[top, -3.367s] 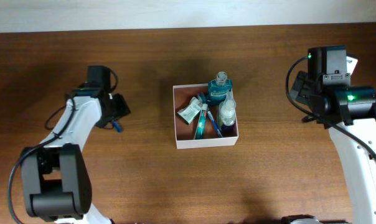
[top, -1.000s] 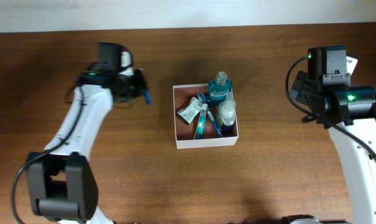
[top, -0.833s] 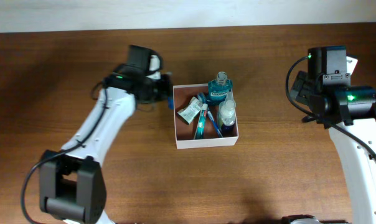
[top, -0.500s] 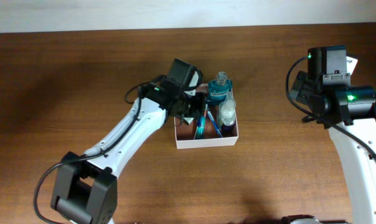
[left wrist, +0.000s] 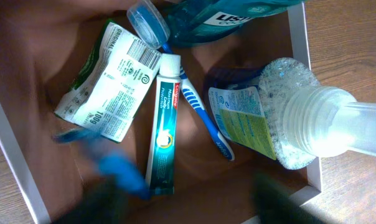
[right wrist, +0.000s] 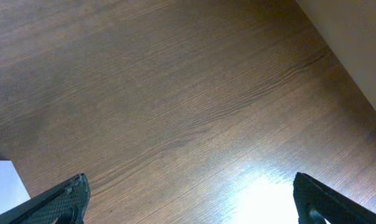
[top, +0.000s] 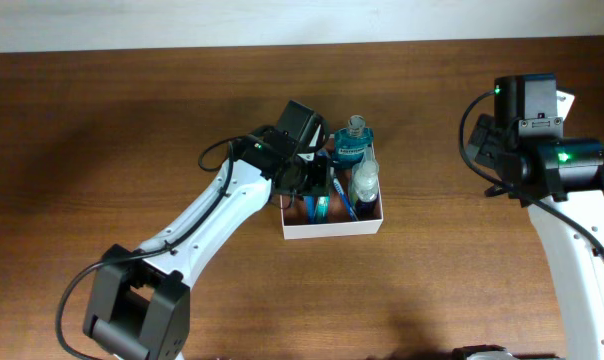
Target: Pack container
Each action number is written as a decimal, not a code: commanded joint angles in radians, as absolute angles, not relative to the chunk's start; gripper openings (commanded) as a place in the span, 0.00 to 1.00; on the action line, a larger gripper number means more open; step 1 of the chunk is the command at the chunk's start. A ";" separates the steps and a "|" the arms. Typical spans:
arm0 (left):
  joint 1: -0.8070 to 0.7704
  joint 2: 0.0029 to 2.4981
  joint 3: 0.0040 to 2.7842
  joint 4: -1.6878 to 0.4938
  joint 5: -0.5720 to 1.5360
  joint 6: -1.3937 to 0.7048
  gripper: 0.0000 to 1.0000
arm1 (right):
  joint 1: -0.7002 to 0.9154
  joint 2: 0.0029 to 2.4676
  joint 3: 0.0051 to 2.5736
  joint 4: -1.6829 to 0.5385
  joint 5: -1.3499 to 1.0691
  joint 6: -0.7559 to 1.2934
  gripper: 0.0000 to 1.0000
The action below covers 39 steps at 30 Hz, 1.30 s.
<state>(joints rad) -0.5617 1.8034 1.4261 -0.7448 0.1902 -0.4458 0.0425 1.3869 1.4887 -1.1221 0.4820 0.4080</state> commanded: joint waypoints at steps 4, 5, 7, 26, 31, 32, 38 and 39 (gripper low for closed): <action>-0.514 1.791 1.438 -0.746 0.105 -0.447 0.86 | 0.038 1.387 1.498 -1.119 0.498 0.409 0.99; -0.492 1.790 1.438 -0.746 0.104 -0.447 0.86 | 0.038 1.387 1.498 -1.119 0.498 0.409 0.99; -0.442 1.785 1.438 -0.750 0.104 -0.447 0.86 | 0.038 1.387 1.498 -1.119 0.498 0.409 0.99; 0.009 1.744 1.438 -0.897 0.117 -0.332 0.99 | 0.038 1.387 1.498 -1.119 0.498 0.409 0.99; 0.011 1.661 1.438 -0.910 0.115 -0.331 0.99 | 0.038 1.387 1.498 -1.119 0.498 0.409 0.99; 0.011 1.627 1.437 -0.911 0.114 -0.331 0.99 | 0.038 1.387 1.498 -1.119 0.498 0.409 0.99; -0.013 1.362 1.421 -0.915 0.059 -0.315 0.99 | 0.038 1.387 1.498 -1.119 0.498 0.409 0.99; -0.031 1.312 1.416 -0.914 0.034 -0.301 0.99 | 0.038 1.387 1.498 -1.119 0.498 0.409 0.99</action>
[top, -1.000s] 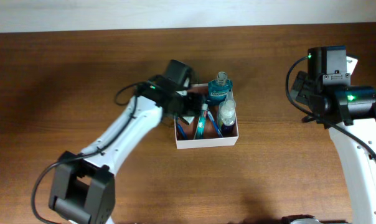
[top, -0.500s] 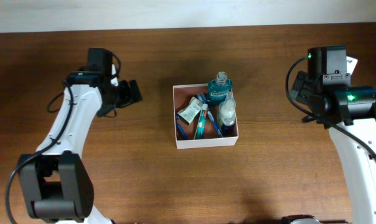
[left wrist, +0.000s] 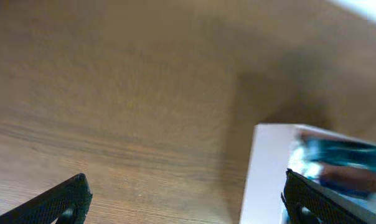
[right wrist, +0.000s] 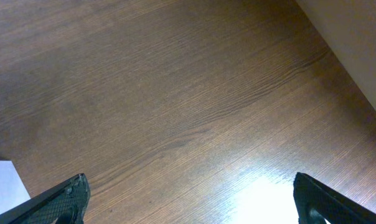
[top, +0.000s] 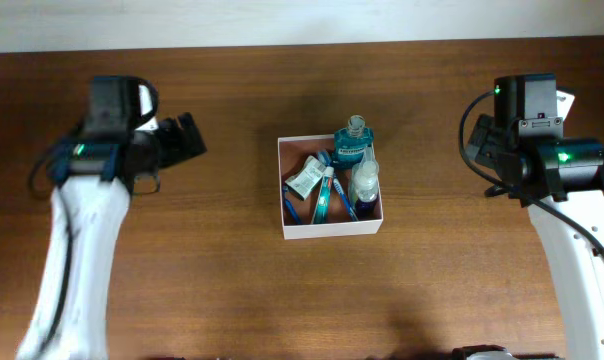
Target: Pack container
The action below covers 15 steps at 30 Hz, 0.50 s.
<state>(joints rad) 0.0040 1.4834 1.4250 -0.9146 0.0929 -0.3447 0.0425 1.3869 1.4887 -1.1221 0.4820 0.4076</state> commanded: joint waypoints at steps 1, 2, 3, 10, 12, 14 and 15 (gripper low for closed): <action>-0.057 1.250 1.409 -0.912 -0.010 -0.289 0.99 | 0.038 1.387 1.498 -1.119 0.498 0.409 0.99; -0.093 1.184 1.400 -0.912 -0.082 -0.289 0.99 | 0.038 1.387 1.498 -1.119 0.498 0.409 0.99; -0.127 1.129 1.392 -0.909 -0.152 -0.289 0.99 | 0.038 1.387 1.498 -1.119 0.498 0.409 0.99; -0.375 0.764 1.242 -0.790 -0.446 -0.215 0.99 | 0.038 1.387 1.498 -1.119 0.498 0.409 0.99; -0.416 0.685 1.151 -0.714 -0.446 -0.101 0.99 | 0.038 1.387 1.498 -1.119 0.498 0.409 0.99; -0.432 0.637 1.061 -0.631 -0.448 -0.073 0.99 | 0.038 1.387 1.498 -1.119 0.498 0.409 0.99; -0.431 0.625 1.020 -0.593 -0.464 -0.074 0.99 | 0.038 1.387 1.498 -1.119 0.498 0.409 0.99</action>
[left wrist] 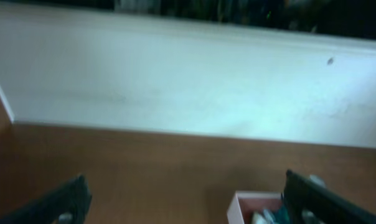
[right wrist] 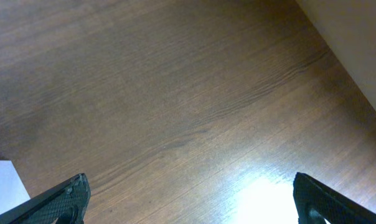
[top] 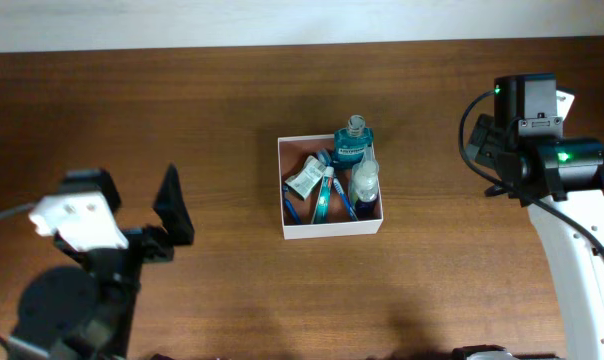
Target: Pack container
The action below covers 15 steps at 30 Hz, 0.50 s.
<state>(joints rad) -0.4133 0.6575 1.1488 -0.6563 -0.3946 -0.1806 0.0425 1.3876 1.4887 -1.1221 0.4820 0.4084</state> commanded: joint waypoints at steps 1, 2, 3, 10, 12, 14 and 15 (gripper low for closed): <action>-0.431 0.620 0.993 -0.569 -0.481 -0.074 0.99 | 0.038 1.387 1.498 -1.119 0.498 0.409 0.99; -0.431 0.619 0.952 -0.531 -0.516 -0.075 0.99 | 0.038 1.387 1.498 -1.119 0.498 0.409 0.99; -0.431 0.622 0.921 -0.503 -0.543 -0.078 0.99 | 0.038 1.387 1.498 -1.119 0.498 0.409 0.99; -0.404 0.802 0.655 -0.165 -0.730 -0.118 0.99 | 0.038 1.387 1.498 -1.119 0.498 0.409 0.98; -0.390 0.849 0.649 -0.159 -0.730 -0.206 0.99 | 0.038 1.387 1.498 -1.119 0.498 0.409 0.99; -0.373 0.887 0.649 -0.157 -0.711 -0.278 1.00 | 0.038 1.387 1.498 -1.119 0.498 0.409 0.99; -0.362 0.900 0.649 -0.155 -0.682 -0.295 0.99 | 0.038 1.387 1.498 -1.119 0.498 0.409 0.99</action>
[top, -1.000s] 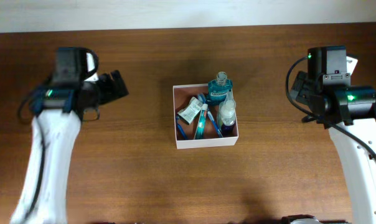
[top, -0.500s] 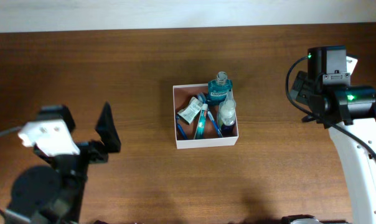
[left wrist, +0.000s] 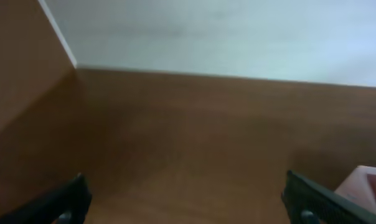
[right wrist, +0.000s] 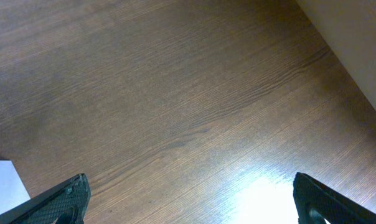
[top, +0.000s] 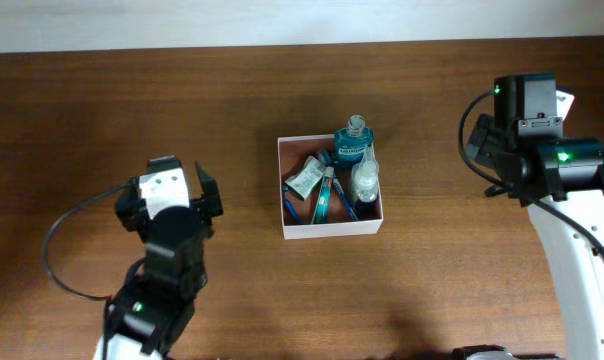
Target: Pack container
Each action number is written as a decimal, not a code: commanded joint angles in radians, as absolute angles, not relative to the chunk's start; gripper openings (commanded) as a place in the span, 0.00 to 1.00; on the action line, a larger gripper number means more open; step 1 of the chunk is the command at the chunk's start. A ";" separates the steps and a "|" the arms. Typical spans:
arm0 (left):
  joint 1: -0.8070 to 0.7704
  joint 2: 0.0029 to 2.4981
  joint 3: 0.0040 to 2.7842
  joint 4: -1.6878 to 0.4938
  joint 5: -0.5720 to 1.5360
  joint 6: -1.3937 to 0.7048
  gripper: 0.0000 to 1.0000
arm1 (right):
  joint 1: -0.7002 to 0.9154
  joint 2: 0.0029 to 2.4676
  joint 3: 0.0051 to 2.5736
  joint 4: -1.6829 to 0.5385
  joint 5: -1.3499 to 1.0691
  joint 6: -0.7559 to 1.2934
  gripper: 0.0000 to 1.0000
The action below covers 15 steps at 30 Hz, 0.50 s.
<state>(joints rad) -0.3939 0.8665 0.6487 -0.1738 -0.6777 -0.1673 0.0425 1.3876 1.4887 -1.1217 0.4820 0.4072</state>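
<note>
A white open box stands mid-table. Inside lie a teal mouthwash bottle, a clear bottle, a toothpaste tube, a blue toothbrush and a green-white packet. My left gripper sits left of the box, open and empty; its dark fingertips frame bare wood, and a corner of the box shows at the right edge. My right gripper hangs open over bare table at the far right.
The brown wooden table runs to a pale wall at the back. The right arm stands at the table's right side, the left arm's body at the lower left.
My left arm has shifted from the lower left toward the box and now sits a little left of it, its camera tilted down from wall to table. The right arm is unchanged.
My left gripper was inside the box over the toiletries. Then it was far to the upper left, open and empty, then drawn back to the lower left facing the wall. Now it rests left of the box. The box's contents and the right arm stayed put.
</note>
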 commanded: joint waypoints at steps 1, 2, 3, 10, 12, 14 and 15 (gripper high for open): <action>-0.351 0.907 0.649 -0.151 -0.641 -0.299 0.99 | 0.038 1.387 1.498 -1.119 0.498 0.409 0.99; -0.328 0.908 0.649 -0.149 -0.565 -0.299 0.99 | 0.038 1.387 1.498 -1.119 0.498 0.409 0.99; -0.315 0.902 0.649 -0.149 -0.531 -0.299 0.99 | 0.038 1.387 1.498 -1.119 0.498 0.409 0.99; -0.221 0.691 0.649 -0.173 -0.305 -0.299 0.99 | 0.038 1.387 1.498 -1.119 0.498 0.409 0.99; -0.207 0.612 0.649 -0.179 -0.266 -0.299 0.99 | 0.038 1.387 1.498 -1.119 0.498 0.409 0.99; -0.199 0.543 0.649 -0.188 -0.237 -0.298 0.99 | 0.038 1.387 1.498 -1.119 0.498 0.409 0.99; -0.199 0.506 0.649 -0.197 -0.224 -0.298 0.99 | 0.038 1.387 1.498 -1.119 0.498 0.409 0.99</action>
<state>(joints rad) -0.2111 0.6106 0.6460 -0.1772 -0.3389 -0.2859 0.0425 1.3876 1.4887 -1.1217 0.4816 0.4076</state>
